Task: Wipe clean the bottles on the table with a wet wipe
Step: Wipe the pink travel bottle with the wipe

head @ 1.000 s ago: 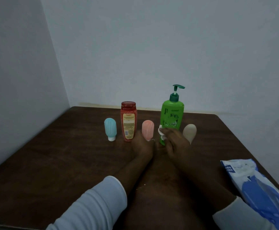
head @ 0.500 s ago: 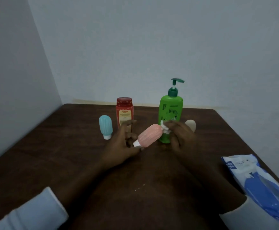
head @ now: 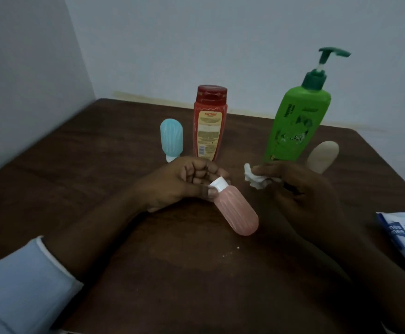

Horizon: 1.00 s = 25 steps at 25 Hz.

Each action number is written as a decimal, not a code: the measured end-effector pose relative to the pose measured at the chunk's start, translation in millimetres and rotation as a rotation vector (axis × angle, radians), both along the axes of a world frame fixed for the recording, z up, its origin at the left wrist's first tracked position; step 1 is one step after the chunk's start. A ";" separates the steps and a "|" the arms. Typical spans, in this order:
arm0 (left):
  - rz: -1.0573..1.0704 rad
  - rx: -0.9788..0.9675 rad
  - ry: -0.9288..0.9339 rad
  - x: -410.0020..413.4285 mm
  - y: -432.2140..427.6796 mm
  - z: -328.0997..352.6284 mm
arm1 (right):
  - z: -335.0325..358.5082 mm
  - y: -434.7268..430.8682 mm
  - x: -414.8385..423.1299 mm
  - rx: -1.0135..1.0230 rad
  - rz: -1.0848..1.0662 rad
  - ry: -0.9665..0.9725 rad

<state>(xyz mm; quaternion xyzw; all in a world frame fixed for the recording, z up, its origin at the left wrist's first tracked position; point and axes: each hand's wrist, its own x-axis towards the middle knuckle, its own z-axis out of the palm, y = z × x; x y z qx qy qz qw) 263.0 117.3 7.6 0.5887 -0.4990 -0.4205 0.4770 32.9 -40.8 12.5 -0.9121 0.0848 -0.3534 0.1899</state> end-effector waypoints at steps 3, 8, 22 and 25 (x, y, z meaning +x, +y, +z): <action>-0.068 0.003 0.005 2.1 -5.0 -8.9 | -2.5 10.1 2.9 -0.149 0.115 0.121; -0.106 0.001 0.009 7.6 -8.6 -14.4 | -10.3 12.7 6.7 -0.304 0.192 0.270; -0.101 0.012 0.015 7.1 -8.0 -14.4 | -13.0 22.8 8.6 -0.407 0.310 0.236; -0.099 0.024 0.026 6.5 -9.3 -13.8 | -10.8 13.0 16.8 -0.348 0.180 0.265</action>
